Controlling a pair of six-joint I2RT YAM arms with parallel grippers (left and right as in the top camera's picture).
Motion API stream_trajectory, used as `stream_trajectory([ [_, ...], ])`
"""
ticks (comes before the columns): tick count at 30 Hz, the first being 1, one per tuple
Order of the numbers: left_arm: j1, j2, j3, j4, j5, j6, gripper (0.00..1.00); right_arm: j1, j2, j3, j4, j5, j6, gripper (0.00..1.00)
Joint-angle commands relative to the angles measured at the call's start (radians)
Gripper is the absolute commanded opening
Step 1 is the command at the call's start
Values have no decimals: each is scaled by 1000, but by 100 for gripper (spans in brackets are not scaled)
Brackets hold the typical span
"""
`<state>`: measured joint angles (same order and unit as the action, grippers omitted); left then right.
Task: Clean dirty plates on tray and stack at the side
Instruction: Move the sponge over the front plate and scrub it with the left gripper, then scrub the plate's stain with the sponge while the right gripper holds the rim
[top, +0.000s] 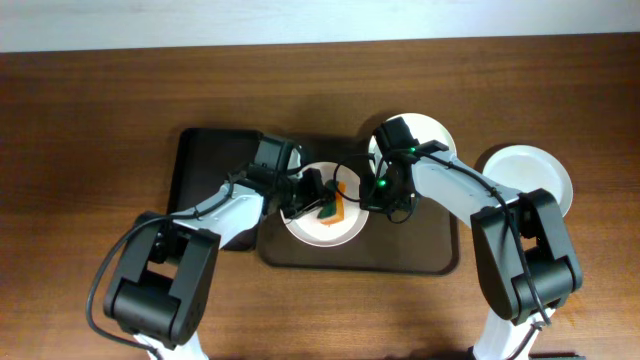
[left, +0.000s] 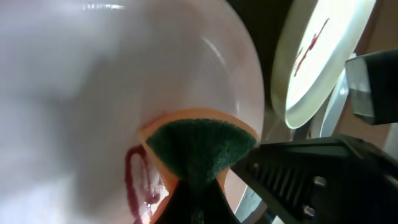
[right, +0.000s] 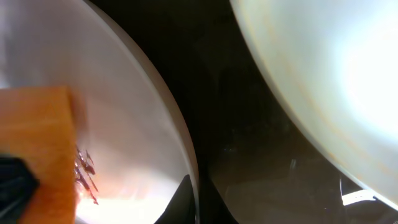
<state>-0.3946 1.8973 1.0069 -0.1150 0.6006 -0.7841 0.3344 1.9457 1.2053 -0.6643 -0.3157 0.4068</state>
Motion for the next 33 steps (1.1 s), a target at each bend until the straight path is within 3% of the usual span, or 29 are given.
stream_trajectory([
  [1, -15, 8, 3, 6, 43, -16, 0, 1, 10, -17, -10, 35, -14, 4],
  [23, -61, 50, 3, -5, 28, -31, 0, 1, 10, -17, -11, 35, -14, 4],
  [29, -74, 67, 3, -54, -147, -31, 0, 1, 10, -17, -15, 35, -14, 4],
  [33, -35, 66, 3, -48, -187, -4, 0, 1, 10, -17, -17, 35, -14, 4],
])
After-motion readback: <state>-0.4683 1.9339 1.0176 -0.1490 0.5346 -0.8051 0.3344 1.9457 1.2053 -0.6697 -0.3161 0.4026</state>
